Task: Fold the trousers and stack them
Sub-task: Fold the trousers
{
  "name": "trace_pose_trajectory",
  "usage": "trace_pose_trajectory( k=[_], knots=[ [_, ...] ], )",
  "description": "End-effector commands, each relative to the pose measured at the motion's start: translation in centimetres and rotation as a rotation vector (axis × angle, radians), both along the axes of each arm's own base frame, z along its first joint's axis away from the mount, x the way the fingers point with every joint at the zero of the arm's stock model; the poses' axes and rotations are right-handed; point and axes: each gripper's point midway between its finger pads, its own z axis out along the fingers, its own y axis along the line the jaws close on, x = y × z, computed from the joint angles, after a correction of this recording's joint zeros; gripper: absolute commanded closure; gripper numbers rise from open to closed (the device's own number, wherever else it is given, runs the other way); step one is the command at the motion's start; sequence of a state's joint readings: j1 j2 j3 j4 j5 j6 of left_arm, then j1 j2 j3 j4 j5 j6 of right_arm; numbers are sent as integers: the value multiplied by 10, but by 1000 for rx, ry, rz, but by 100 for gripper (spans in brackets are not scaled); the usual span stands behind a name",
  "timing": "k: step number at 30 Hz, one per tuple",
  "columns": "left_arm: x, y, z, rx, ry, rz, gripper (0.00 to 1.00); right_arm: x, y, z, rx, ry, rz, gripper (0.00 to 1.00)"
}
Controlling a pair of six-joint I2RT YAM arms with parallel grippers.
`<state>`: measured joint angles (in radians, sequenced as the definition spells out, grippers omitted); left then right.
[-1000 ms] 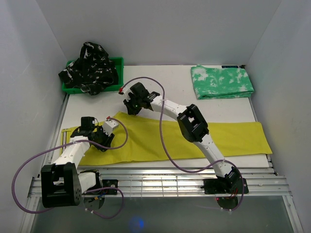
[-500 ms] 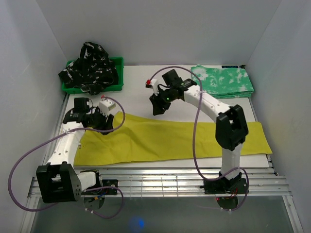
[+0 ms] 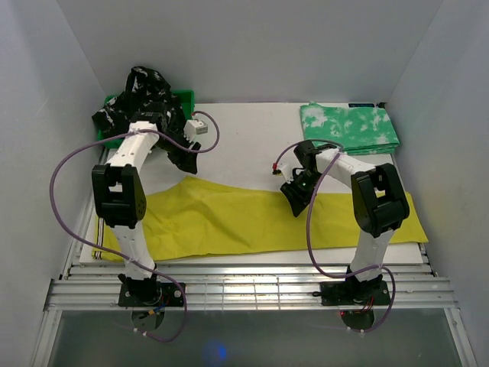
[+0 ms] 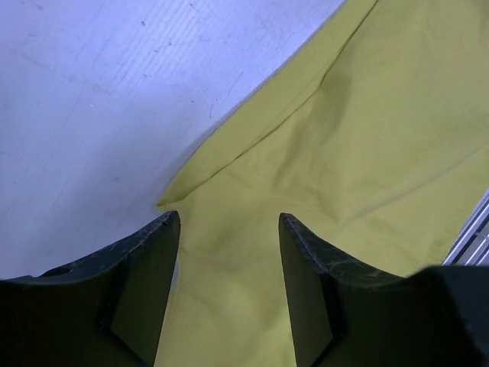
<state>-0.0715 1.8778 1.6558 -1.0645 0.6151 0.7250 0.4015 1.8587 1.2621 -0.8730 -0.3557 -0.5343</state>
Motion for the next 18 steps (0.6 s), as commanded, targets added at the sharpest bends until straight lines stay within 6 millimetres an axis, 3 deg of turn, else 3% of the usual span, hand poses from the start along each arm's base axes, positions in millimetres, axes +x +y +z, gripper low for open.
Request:
trace_pose_trajectory(
  k=[1,7,11,18],
  knots=[
    [-6,-4,-5,60,42,-143,35,-3,-9,-7,-49,20,-13,54],
    [19,-6,-31,117,82,-191,34,-9,-11,-17,-68,57,-42,54],
    [11,-3,-53,179,128,-243,34,-11,-13,-22,-80,73,-44,54],
    [-4,0,-64,195,177,-285,35,-6,-13,-26,-85,84,-63,54]
  ],
)
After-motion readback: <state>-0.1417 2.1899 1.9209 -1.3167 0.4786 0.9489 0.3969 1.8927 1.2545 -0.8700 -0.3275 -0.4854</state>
